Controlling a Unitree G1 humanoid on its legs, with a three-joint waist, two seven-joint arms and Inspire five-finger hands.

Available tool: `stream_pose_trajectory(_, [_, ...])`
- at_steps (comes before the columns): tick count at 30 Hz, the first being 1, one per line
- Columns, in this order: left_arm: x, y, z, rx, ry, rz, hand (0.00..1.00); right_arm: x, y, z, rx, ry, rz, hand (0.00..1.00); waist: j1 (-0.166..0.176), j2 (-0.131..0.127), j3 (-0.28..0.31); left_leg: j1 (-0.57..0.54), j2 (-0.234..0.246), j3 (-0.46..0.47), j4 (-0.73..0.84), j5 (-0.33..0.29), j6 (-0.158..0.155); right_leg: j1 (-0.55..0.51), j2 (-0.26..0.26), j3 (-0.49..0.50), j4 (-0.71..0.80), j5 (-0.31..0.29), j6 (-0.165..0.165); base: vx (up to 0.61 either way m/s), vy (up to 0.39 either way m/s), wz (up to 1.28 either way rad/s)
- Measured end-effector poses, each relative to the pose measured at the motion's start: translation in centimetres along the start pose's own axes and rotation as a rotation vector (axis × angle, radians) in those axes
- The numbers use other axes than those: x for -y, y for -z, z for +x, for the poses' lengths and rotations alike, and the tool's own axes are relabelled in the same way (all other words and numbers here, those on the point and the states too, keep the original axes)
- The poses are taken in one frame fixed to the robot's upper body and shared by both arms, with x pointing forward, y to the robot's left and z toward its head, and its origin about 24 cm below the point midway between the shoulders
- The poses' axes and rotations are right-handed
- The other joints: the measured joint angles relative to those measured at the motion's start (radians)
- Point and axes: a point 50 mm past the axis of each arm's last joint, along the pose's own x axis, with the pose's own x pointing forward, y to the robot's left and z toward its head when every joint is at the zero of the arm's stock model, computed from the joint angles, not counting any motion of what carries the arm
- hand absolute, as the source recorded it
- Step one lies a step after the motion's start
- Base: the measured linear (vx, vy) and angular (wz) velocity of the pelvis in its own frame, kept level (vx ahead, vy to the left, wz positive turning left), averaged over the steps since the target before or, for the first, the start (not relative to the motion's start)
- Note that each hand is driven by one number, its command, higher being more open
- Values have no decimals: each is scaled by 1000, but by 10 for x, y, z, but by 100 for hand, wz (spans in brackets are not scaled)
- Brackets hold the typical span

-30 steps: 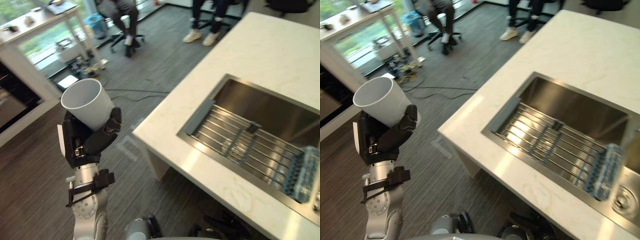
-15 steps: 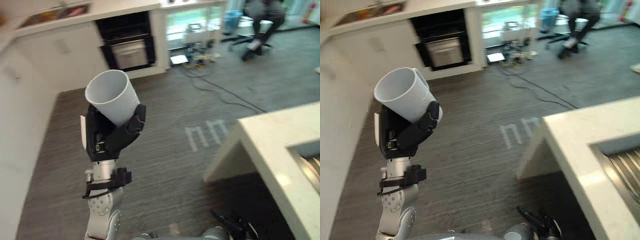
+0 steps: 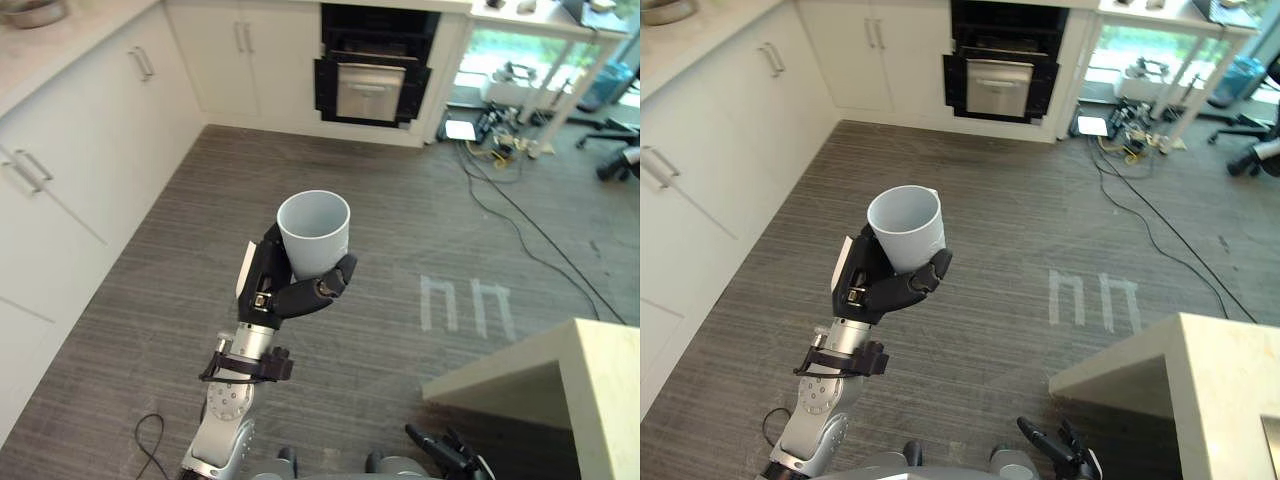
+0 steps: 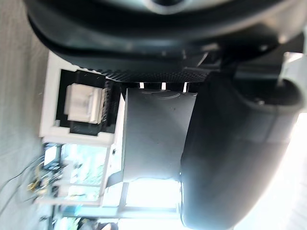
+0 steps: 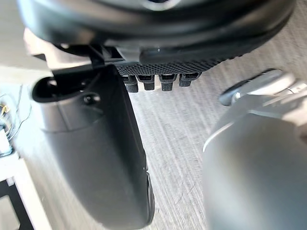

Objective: Walk over to the sink, pick up the cup, carry it to the dishwasher, place the cup inside the dishwasher, then close the dishwasher door

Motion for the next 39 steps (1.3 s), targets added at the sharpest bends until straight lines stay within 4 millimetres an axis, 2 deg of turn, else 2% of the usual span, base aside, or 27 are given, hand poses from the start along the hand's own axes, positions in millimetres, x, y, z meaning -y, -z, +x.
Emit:
stream_pose_trajectory(2, [0,-3,-3,6,3,-28,0,-8,-1,1,19,-29,-9,100,13,-5,-13,-11,1,-13,20,-16,5,-1,4,17,17,-7,-11,-34,28,21])
stream_pose_trajectory(4, [1,-1,-7,-7,15,-33,0,-16,0,2,31,-57,-9,100,23,-3,-38,-19,-7,-17,39,-40,29,0,2,54,23,-16,-26,-31,31,10])
stream_pose_trajectory(5, [1,-1,-8,-8,17,-34,0,-17,0,2,31,-62,-12,100,23,-2,-40,-20,-8,-17,42,-41,28,0,1,58,24,-17,-27,-5,33,0])
stream_pose_trajectory(6, [10,5,-11,-48,82,-79,0,-13,10,-4,14,-49,-33,100,-58,-13,-90,-101,-17,-5,125,-38,11,-46,3,144,17,-73,-22,0,0,0])
stream_pose_trajectory(12, [5,7,-12,-53,62,-65,0,-12,11,-5,13,-47,-34,100,-60,-10,-90,-80,-5,17,119,-41,8,-44,6,166,11,-72,-21,1,0,-11])
stream_pose_trajectory(14, [-4,16,-14,-92,21,-51,0,-7,15,-8,-2,-37,-35,100,-75,-6,-92,-54,-3,16,97,-35,15,-15,0,154,-27,-62,-21,4,0,2])
stream_pose_trajectory(17, [-18,22,-18,-117,-62,-58,0,1,24,-14,-37,-27,-44,100,-76,-6,-95,-15,-6,11,23,2,16,32,-8,124,-106,-24,-22,41,-17,9])
stream_pose_trajectory(19, [-35,19,-21,-102,-184,-64,0,6,31,-17,-73,-31,-39,100,-79,-4,-95,20,-6,10,-48,38,9,63,-12,83,-157,2,-23,86,-53,11])
stream_pose_trajectory(22, [-60,15,-32,-77,-383,-89,0,11,35,-22,-95,-40,-42,100,-75,5,-100,69,4,10,-114,66,-27,91,-8,31,-167,7,-23,37,-71,5])
stream_pose_trajectory(25, [-70,11,-37,-68,-453,-88,0,13,34,-22,-94,-58,-47,100,-62,12,-102,73,9,-3,-120,73,-30,93,-3,16,-162,7,-23,-7,-50,15])
stream_pose_trajectory(26, [-72,11,-38,-67,-465,-93,0,12,34,-21,-95,-62,-46,100,-60,12,-100,50,8,-8,-87,65,-39,94,-4,-3,-157,6,-23,-42,-27,44])
stream_pose_trajectory(27, [-70,9,-38,-54,-468,-105,0,11,32,-20,-88,-74,-48,100,-60,15,-89,-1,16,-7,8,14,-40,94,-1,-26,-148,-2,-35,-118,-33,43])
stream_pose_trajectory(29, [-65,6,-42,-34,-492,-128,0,13,22,-17,-74,-93,-69,100,-56,50,-50,-61,61,16,166,-80,-36,99,34,-35,-102,-47,-46,-119,-35,18])
stream_pose_trajectory(30, [-65,4,-48,-34,-510,-132,0,12,20,-16,-70,-99,-73,100,-55,56,-40,-67,91,40,214,-100,-41,102,43,-36,-75,-73,-55,-92,-6,13])
stream_pose_trajectory(31, [-64,3,-52,-34,-521,-136,0,13,18,-15,-65,-102,-78,100,-55,64,-30,-84,129,58,283,-119,-69,102,55,-38,-42,-95,-66,-78,9,11])
stream_pose_trajectory(32, [-64,3,-53,-38,-524,-135,0,14,18,-16,-66,-101,-81,100,-51,64,-30,-90,138,61,306,-125,-81,101,59,-40,-31,-105,-67,-57,20,24])
stream_pose_trajectory(33, [-65,3,-54,-41,-527,-130,0,15,16,-15,-62,-106,-83,100,-51,59,-28,-104,138,76,329,-116,-91,103,51,-54,-14,-119,-66,10,4,34])
stream_pose_trajectory(34, [-66,2,-53,-33,-530,-130,0,13,13,-13,-54,-113,-84,100,-55,38,-15,-127,128,102,361,-91,-105,106,24,-65,-3,-124,-64,28,16,37])
stream_pose_trajectory(35, [-66,2,-53,-29,-531,-131,0,12,11,-12,-48,-119,-87,100,-53,29,-2,-144,124,121,381,-84,-110,105,11,-69,-2,-124,-63,35,37,36])
stream_pose_trajectory(36, [-66,2,-52,-28,-526,-131,0,12,6,-10,-37,-127,-93,100,-53,29,5,-162,109,146,343,-106,-94,106,-20,-84,-1,-127,-54,45,83,36])
stream_pose_trajectory(39, [-65,1,-50,-20,-507,-136,0,18,0,-10,-30,-132,-122,100,-54,24,18,-241,72,124,262,-78,-94,132,-99,-112,-4,-154,-11,105,140,36])
